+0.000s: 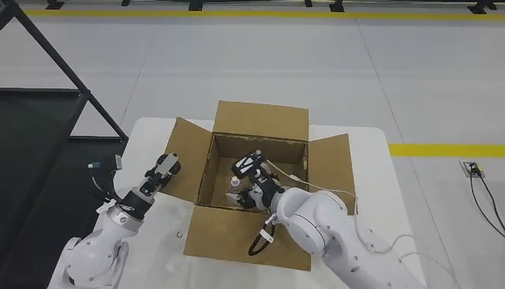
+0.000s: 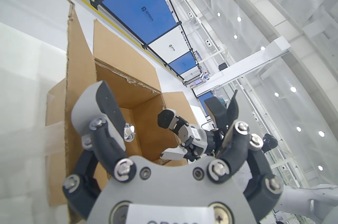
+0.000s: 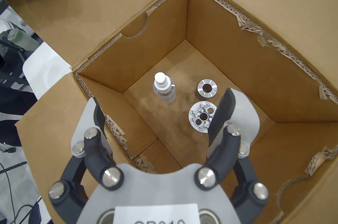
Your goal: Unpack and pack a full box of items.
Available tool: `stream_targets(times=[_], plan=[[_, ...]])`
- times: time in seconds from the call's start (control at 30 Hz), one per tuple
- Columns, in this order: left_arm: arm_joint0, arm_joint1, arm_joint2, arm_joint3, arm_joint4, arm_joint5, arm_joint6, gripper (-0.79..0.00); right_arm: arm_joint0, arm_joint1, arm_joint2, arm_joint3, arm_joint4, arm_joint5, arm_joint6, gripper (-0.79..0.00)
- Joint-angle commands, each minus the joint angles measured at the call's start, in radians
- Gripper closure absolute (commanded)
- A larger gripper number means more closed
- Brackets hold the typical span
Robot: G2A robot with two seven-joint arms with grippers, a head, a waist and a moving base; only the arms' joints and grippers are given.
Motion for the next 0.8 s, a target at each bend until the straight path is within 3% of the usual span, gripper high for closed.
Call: stream_targets(times=[0.0, 0.3, 0.6, 0.63, 0.7, 0.77], plan=[[0.0, 0.0, 0.0, 0.0, 0.0, 0.0, 0.0, -0.785, 0.04, -0.018, -0.034, 0.043, -0.007, 0.006, 0.017, -0.785], [0.0, 0.0, 0.0, 0.0, 0.0, 0.0, 0.0, -0.785, 0.183, -0.106, -0.139, 0.283, 0.029, -0.013, 0.023, -0.785], [0.0, 0.0, 0.0, 0.0, 0.0, 0.0, 0.0, -0.785, 0.237, -0.175, -0.204, 0.409, 0.018, -0.014, 0.034, -0.782], [0.0, 0.0, 0.0, 0.0, 0.0, 0.0, 0.0, -0.785, 0.239, -0.18, -0.207, 0.418, 0.014, -0.012, 0.036, -0.748], [0.0, 0.0, 0.0, 0.0, 0.0, 0.0, 0.0, -0.785, 0.243, -0.19, -0.21, 0.436, 0.011, -0.01, 0.041, -0.585], [0.0, 0.0, 0.0, 0.0, 0.0, 0.0, 0.0, -0.785, 0.247, -0.199, -0.208, 0.456, 0.013, -0.008, 0.045, -0.57]])
